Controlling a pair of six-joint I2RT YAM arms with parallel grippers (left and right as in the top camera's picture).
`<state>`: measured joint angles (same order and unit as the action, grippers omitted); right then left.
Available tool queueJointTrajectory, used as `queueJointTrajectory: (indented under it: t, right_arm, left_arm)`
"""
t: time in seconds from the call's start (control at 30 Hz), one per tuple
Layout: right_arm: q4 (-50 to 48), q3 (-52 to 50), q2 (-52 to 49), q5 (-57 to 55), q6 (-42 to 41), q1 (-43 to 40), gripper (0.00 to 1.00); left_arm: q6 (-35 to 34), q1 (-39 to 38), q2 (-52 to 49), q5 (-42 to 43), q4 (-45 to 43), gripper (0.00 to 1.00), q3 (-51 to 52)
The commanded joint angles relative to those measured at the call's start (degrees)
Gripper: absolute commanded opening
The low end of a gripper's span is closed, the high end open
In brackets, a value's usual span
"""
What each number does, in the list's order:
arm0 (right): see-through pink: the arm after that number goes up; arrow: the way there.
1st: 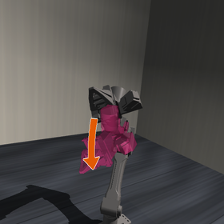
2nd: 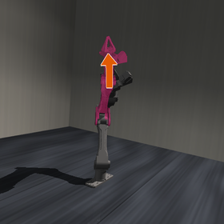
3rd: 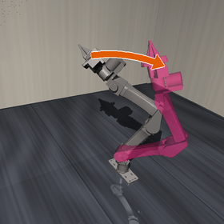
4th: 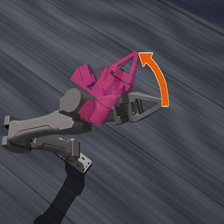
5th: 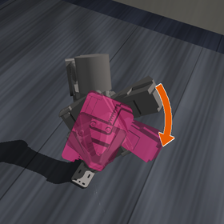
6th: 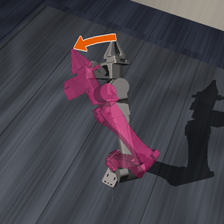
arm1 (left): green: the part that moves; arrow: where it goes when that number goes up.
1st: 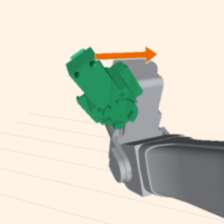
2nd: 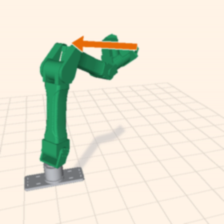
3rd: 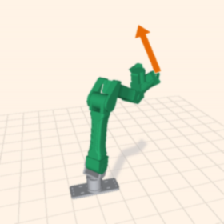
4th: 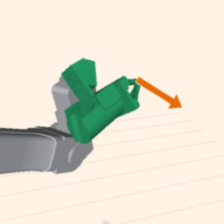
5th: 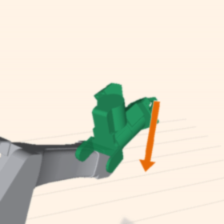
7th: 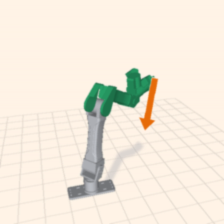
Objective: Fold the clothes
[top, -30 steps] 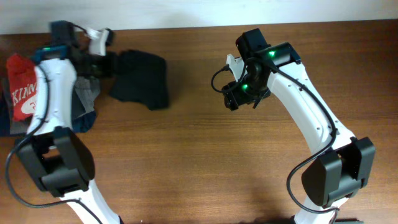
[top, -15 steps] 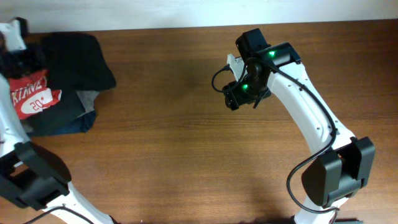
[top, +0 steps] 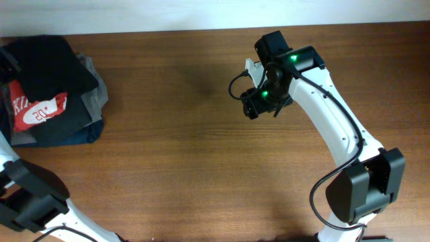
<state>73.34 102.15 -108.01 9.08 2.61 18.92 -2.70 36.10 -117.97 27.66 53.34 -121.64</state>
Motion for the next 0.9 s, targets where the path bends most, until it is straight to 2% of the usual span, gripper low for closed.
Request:
queueJointTrajectory:
  t: [0.0,0.1,0.13,0.2,0.23,0.3,0.53,0.67,0.77,0.83,0.87]
  right_arm:
    - [0.31,0.02,-0.09,-0.72,0.11,0.13,0.74]
    - [0.24,0.02,-0.09,-0.72,0.11,0.13,0.74]
    - [0.22,0.02,-0.09,-0.70,0.11,0.13,0.74]
    - [0.26,0.02,-0.09,-0.72,0.11,0.13,0.75]
    - [0.28,0.02,-0.09,-0.72,0.11,0.13,0.75]
    - [0.39,0.02,-0.09,-0.72,0.11,0.13,0.74]
    - [-0.07,0.02,-0.09,-0.72,0.11,0.13,0.75]
    - [-0.70,0.02,-0.09,-0.68,-0.55,0.13,0.75]
    - [-2.16,0.07,-0.09,-0.66,-0.81,-0.13,0.76]
    - [-3.74,0.09,-0.09,-0.09,-1.22,-0.92,0.79]
    - [-4.46,0.26,-0.09,1.64,-1.20,-1.68,0.98]
  left_arm:
    - [-0.33,0.70,2.49,-12.22,1.40,0.00,-1.66]
    - [-0.33,0.98,2.49,-18.08,2.95,0.00,-1.53]
    - [-0.35,0.98,2.49,-21.31,4.07,0.17,-1.40]
    - [-0.87,0.98,2.49,-25.46,6.51,0.62,-1.40]
    - [-2.34,1.11,2.51,-27.08,7.32,0.71,-1.40]
    - [-5.27,1.36,2.51,-28.79,7.96,0.97,-1.42]
    - [-5.38,1.01,5.31,-27.67,7.13,0.99,-1.42]
    - [-3.63,-1.05,7.93,-21.51,6.97,0.99,-1.42]
    - [-0.85,-5.75,9.27,-14.32,6.95,0.99,-1.42]
    - [-0.42,-9.81,9.27,-11.04,6.95,0.99,-1.42]
    - [-0.33,-13.07,9.25,-10.47,7.06,0.99,-1.40]
